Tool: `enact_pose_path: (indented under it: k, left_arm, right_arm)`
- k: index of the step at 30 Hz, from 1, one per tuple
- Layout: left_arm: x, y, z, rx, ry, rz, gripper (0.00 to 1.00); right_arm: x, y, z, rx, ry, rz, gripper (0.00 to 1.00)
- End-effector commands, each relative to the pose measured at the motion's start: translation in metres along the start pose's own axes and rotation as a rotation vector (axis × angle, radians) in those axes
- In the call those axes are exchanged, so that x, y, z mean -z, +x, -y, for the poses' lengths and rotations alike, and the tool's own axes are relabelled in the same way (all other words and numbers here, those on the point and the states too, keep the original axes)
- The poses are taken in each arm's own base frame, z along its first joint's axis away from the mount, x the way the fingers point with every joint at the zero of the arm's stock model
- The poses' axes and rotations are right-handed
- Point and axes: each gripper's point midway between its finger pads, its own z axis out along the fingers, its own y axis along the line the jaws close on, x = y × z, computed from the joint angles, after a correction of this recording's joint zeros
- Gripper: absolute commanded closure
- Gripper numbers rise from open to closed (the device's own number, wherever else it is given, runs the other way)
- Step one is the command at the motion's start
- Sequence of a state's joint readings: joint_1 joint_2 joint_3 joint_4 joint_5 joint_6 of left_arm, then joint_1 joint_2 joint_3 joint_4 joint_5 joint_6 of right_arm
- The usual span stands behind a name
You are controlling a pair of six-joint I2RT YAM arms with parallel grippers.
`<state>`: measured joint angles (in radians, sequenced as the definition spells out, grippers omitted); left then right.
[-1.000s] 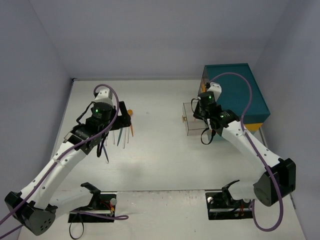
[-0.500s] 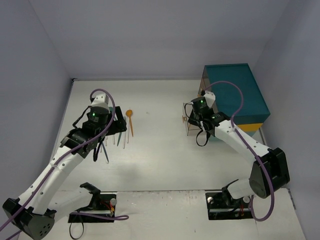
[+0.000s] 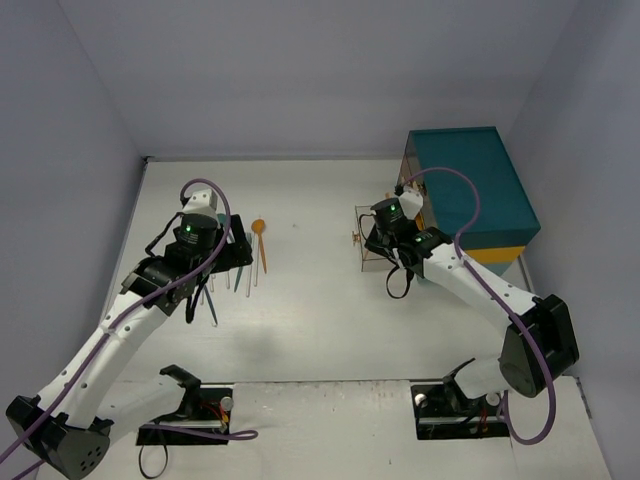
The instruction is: Sort the eating utensils into containers
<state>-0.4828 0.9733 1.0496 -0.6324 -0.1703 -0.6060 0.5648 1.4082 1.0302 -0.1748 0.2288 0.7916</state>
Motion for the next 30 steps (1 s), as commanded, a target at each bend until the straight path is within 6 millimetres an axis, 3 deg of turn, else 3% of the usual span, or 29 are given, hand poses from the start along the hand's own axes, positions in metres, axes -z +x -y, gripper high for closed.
enact_pose_path:
  k: [1, 4, 6, 11, 17, 22, 27, 30]
  left_arm:
    - [0.002, -0.007, 0.003, 0.026, 0.013, 0.021, 0.20]
    - [0.002, -0.007, 0.003, 0.026, 0.013, 0.019, 0.20]
    - [0.002, -0.007, 0.002, 0.025, 0.010, 0.018, 0.20]
    - [-0.001, -0.005, 0.002, 0.025, 0.002, 0.004, 0.20]
    - [-0.006, 0.003, -0.010, 0.021, -0.062, -0.045, 0.20]
    - [-0.015, 0.038, -0.045, 0.058, -0.213, -0.179, 0.20]
    - [-0.031, 0.077, -0.086, 0.152, -0.340, -0.318, 0.26]
    - [-0.041, 0.092, -0.100, 0.179, -0.397, -0.380, 0.32]
  right_arm:
    - [0.008, -0.027, 0.001, -0.071, 0.012, 0.118, 0.93]
    - [0.005, -0.023, 0.017, -0.079, 0.064, 0.115, 0.79]
    - [0.005, -0.021, 0.024, -0.083, 0.091, 0.112, 0.65]
    - [0.010, -0.026, 0.026, -0.077, 0.098, 0.128, 0.41]
    - [0.034, -0.060, 0.006, -0.004, 0.027, 0.199, 0.37]
    - [0.062, -0.086, -0.015, 0.126, -0.064, 0.248, 0.37]
    - [0.082, -0.092, -0.028, 0.224, -0.152, 0.258, 0.35]
    - [0.087, -0.089, -0.029, 0.245, -0.180, 0.251, 0.35]
